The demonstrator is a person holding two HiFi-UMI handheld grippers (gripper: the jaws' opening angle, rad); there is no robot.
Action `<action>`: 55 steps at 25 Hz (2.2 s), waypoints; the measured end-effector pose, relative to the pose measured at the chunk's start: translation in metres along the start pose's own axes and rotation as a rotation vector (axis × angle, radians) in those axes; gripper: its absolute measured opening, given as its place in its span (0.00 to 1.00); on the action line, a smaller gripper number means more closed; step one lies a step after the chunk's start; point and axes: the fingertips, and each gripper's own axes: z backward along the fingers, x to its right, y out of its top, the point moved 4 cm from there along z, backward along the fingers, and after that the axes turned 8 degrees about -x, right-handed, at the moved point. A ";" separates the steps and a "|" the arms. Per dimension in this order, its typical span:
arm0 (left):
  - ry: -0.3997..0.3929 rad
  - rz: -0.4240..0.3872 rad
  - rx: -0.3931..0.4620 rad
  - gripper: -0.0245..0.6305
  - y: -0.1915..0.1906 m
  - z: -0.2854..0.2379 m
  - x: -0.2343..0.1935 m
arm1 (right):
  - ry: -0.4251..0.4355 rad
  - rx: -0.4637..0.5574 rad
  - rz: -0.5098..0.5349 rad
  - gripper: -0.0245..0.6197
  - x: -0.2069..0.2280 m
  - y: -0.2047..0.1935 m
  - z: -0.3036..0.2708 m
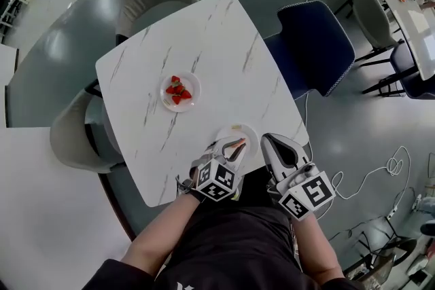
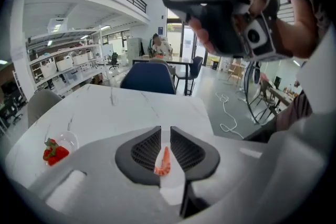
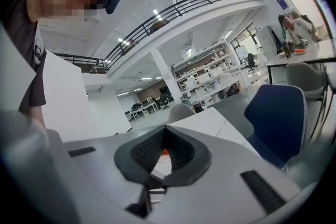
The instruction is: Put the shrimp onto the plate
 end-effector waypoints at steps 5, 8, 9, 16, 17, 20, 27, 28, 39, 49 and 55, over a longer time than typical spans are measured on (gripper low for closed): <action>0.014 0.103 0.147 0.13 0.030 0.053 -0.001 | 0.009 -0.009 0.013 0.04 -0.017 0.010 0.005; 0.021 0.144 0.217 0.13 0.043 0.084 -0.002 | 0.021 -0.003 0.028 0.04 -0.030 0.018 0.008; 0.023 0.155 0.236 0.12 0.047 0.094 -0.003 | 0.026 0.000 0.035 0.04 -0.035 0.021 0.008; 0.049 0.266 0.344 0.05 0.071 0.157 -0.009 | 0.052 0.013 0.072 0.04 -0.064 0.045 0.019; 0.055 0.271 0.366 0.05 0.077 0.165 -0.012 | 0.051 0.018 0.082 0.04 -0.066 0.050 0.019; 0.068 0.286 0.440 0.05 0.101 0.186 -0.021 | 0.047 0.033 0.113 0.04 -0.072 0.069 0.020; 0.078 0.299 0.524 0.05 0.124 0.235 -0.017 | 0.056 0.033 0.138 0.04 -0.103 0.078 0.023; 0.078 0.299 0.538 0.05 0.127 0.241 -0.016 | 0.059 0.042 0.144 0.04 -0.107 0.082 0.024; 0.100 0.255 0.601 0.05 0.142 0.281 -0.002 | 0.042 0.109 0.186 0.04 -0.133 0.105 0.038; 0.111 0.255 0.648 0.05 0.145 0.297 0.005 | 0.031 0.133 0.201 0.04 -0.139 0.109 0.047; 0.119 0.254 0.680 0.05 0.150 0.304 0.002 | 0.036 0.153 0.220 0.04 -0.144 0.118 0.048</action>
